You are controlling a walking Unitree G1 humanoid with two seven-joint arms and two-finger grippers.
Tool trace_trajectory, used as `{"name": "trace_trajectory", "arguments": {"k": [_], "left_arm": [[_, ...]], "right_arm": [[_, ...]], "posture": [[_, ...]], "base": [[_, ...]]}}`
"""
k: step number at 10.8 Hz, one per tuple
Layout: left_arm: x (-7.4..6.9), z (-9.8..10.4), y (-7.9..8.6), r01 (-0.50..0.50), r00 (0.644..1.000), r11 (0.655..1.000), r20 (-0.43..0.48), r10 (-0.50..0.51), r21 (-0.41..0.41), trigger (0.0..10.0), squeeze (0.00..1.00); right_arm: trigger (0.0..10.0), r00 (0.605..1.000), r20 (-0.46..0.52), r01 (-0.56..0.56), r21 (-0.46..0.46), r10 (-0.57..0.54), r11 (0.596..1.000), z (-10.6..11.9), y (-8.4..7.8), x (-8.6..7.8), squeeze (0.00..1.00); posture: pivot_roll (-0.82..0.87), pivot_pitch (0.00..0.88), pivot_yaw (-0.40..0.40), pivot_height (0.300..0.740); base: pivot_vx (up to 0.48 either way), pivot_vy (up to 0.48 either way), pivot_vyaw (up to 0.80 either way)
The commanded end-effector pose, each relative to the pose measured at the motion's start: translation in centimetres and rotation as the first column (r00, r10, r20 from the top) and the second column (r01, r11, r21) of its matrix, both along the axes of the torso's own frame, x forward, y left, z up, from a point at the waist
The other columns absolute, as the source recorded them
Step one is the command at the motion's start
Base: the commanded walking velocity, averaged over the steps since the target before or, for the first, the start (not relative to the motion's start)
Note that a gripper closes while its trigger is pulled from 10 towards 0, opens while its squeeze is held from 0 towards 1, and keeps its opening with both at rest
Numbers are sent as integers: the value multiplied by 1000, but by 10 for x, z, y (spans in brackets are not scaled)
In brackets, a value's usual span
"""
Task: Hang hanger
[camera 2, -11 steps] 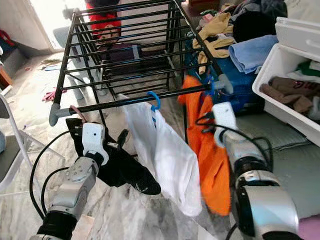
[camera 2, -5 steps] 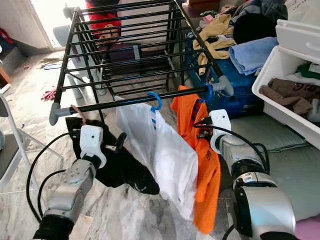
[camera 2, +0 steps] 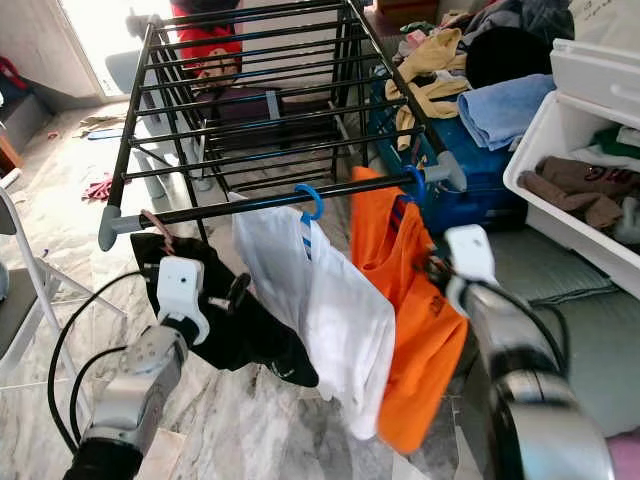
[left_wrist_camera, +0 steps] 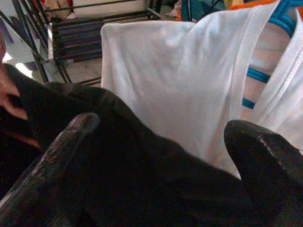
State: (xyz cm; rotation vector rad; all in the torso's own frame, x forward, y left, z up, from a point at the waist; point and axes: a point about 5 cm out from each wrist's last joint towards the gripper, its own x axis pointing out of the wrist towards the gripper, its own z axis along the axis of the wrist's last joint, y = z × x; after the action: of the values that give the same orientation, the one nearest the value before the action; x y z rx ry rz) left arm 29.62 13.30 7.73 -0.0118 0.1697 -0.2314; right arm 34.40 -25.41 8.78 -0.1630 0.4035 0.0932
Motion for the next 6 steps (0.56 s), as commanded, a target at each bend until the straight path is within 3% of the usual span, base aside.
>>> {"name": "trace_trajectory", "arguments": {"k": [1, 4, 6], "left_arm": [[-1, 3, 4, -11, 1000, 1000, 8, 10, 13, 10000, 0], [0, 12, 4, -39, 998, 999, 58, 36, 36, 10000, 0], [-1, 17, 13, -88, 993, 995, 78, 84, 37, 10000, 0]], "right_arm": [[10000, 998, 57, -15, 4, 14, 1000, 7, 2, 1, 1000], [10000, 972, 230, -41, -4, 41, 999, 21, 11, -21, 1000], [10000, 958, 286, -6, -9, 8, 1000, 29, 11, -33, 1000]], "posture": [[-160, 0, 58, 740], [-181, 0, 67, 740], [-193, 0, 75, 740]], "base": [[0, 0, 0], [0, 0, 0], [0, 0, 0]]}}
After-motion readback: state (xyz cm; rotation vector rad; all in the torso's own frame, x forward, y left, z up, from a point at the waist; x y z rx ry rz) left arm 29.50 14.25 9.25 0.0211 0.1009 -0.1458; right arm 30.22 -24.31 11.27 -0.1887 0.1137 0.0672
